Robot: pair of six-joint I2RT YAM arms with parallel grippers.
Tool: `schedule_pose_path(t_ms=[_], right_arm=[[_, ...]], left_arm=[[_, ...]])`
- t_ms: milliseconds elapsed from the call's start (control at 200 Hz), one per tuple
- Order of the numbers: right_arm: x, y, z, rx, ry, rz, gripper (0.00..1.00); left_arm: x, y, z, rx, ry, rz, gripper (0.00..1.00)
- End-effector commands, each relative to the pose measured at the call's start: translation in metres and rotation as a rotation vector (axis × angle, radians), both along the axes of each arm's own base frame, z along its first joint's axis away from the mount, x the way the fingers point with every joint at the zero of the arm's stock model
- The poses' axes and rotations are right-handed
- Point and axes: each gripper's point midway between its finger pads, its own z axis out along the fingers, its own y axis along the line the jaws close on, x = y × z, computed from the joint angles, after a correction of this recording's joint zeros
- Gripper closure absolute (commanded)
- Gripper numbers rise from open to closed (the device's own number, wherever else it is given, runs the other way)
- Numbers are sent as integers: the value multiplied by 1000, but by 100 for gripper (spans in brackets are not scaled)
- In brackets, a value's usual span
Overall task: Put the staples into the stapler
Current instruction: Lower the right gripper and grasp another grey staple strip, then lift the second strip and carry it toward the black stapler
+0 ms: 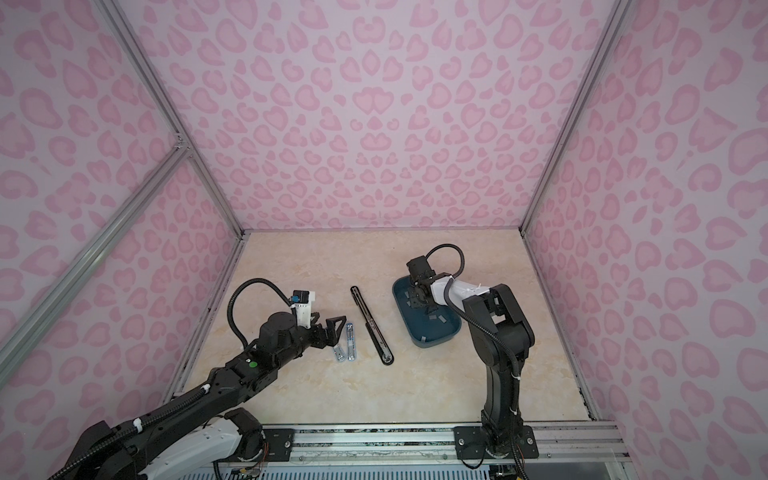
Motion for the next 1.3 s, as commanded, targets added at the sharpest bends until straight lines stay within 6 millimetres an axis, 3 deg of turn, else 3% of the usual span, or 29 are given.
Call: schedule_pose_path(t_ms=[0, 230, 600, 800, 1055, 1295], right_arm=[[-22, -7, -19, -36, 104, 3, 75], [-21, -6, -22, -44, 116, 6, 75], [-22, -5, -21, -57, 110, 10, 86], [-22, -7, -18, -62, 95, 1, 87], [-21, -9, 2, -39, 37, -20, 87], [-27, -7, 42, 0, -61, -22, 88]], left_arm=[[2, -2, 6, -13, -17, -3, 1], [1, -2, 7, -19, -21, -6, 1], [0, 0, 8, -19, -26, 1, 1], [0, 0, 8, -24, -23, 1, 1], [12, 19, -5, -27, 31, 130, 4], [20, 44, -24, -15, 132, 243, 3]])
